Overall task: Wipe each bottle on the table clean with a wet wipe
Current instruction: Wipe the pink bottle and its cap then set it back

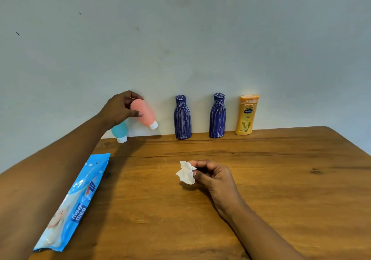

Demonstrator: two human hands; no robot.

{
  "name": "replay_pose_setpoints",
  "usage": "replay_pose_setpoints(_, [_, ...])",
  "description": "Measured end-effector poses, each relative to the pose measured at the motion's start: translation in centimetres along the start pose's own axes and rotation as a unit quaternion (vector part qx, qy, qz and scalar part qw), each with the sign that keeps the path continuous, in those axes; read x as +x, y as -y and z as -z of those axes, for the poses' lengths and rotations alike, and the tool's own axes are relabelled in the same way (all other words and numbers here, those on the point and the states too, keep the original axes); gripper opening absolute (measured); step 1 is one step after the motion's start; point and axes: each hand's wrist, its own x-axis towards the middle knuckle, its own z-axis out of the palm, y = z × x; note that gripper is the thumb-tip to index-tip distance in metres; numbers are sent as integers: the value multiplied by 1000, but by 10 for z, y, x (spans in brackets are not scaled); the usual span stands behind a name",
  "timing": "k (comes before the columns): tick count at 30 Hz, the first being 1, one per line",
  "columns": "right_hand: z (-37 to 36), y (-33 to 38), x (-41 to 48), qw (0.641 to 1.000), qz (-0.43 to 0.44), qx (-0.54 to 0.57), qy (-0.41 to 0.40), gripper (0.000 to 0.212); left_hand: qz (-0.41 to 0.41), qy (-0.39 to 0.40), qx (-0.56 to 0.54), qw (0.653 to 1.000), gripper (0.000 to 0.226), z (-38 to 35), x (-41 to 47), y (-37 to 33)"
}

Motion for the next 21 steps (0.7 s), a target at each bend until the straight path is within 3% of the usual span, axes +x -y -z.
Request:
replay_pose_setpoints(8, [0, -2, 2, 1000, 6, 4, 9, 26, -69, 16, 72, 995, 43, -13, 3, 11])
replay_pose_setpoints(21, [2, -3, 2, 1000, 7, -11, 11, 27, -69, -9, 47, 997, 33, -26, -2, 38])
